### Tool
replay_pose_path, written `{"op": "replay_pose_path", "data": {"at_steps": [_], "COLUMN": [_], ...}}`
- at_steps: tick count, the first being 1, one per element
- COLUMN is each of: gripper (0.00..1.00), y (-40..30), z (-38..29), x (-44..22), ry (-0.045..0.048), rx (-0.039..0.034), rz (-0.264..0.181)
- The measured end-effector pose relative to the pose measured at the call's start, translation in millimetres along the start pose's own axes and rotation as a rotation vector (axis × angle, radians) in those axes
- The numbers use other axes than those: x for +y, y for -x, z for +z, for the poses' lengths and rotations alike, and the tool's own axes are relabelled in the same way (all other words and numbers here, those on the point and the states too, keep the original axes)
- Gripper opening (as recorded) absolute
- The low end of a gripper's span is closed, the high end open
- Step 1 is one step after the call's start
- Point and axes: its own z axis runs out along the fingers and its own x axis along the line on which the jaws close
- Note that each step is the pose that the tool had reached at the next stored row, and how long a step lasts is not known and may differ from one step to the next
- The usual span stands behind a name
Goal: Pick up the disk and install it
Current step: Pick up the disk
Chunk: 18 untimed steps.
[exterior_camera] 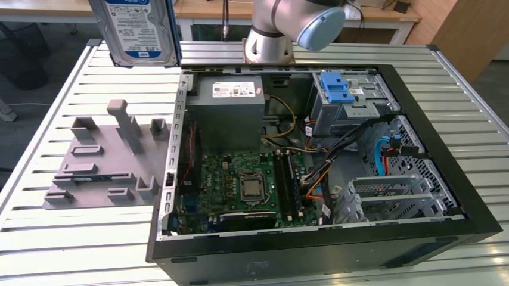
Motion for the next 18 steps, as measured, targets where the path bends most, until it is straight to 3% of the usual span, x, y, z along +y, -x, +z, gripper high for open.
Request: {"op": "replay_pose_path", "data": {"at_steps": [10,18], "gripper": [0.36,0.36], "y": [0.1,0.1], "z": [-0.1,-0.1], "x": [-9.9,-10.9], "ry": [0.0,0.0], "rx": [0.0,0.0], "rz": [0.0,0.0]}}
